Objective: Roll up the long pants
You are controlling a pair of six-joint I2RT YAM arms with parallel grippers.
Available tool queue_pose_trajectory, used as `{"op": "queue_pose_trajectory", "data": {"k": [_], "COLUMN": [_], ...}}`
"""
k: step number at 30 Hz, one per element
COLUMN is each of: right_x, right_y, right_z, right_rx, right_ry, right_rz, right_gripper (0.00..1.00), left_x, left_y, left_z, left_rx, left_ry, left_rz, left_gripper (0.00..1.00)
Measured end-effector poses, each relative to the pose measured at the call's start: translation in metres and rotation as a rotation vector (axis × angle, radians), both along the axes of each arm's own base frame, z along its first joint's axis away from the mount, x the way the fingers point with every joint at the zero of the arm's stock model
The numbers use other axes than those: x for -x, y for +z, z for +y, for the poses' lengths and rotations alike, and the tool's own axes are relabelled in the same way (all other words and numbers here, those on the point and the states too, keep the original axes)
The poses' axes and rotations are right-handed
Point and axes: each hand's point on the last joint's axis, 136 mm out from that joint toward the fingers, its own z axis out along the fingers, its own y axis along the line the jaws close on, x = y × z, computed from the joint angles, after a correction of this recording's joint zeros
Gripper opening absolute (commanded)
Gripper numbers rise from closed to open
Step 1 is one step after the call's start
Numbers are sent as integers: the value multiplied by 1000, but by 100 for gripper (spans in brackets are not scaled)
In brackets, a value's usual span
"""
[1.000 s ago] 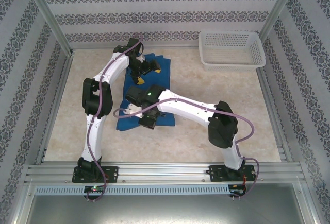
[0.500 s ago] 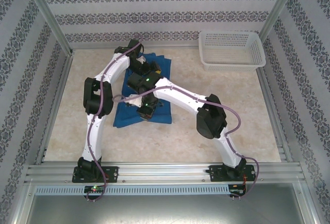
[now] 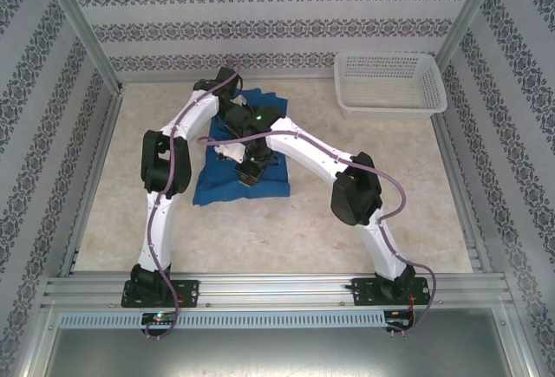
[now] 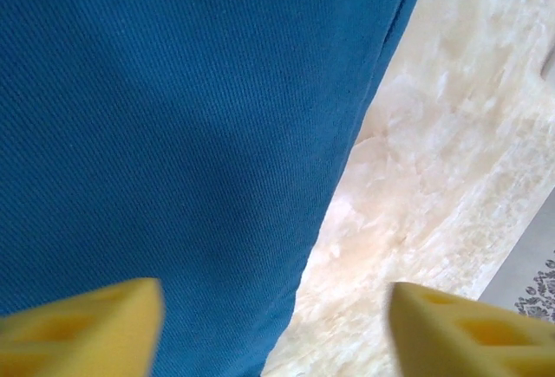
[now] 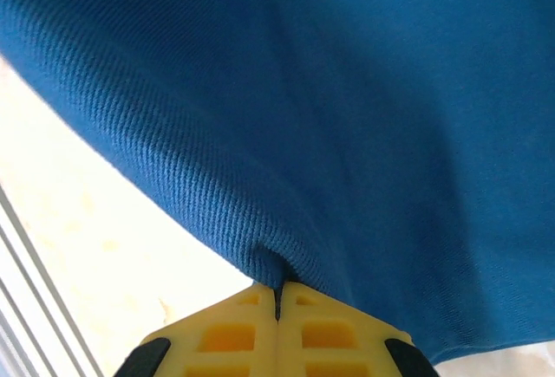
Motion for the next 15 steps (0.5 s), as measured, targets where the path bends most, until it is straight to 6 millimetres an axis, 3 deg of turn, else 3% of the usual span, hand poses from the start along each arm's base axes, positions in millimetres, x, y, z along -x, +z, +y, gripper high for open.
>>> {"op": "queue_pose_trajectory", "data": {"k": [1, 9, 15], "right_x": [-3, -23, -36], "right_y": [-1, -30, -58], "right_z": [0, 7, 3], "right_rx": [-3, -13, 8], "right_ry": [-5, -32, -57], "right_rz": [3, 48, 74], "right_gripper": [0, 0, 0], "left_x": [1, 10, 10], "left_y": [-1, -17, -14], "left_z": [0, 3, 9], "left_rx": [1, -17, -61], "left_ry": [0, -2, -11], "left_rz": [4, 43, 31], "left_gripper": [0, 0, 0]}}
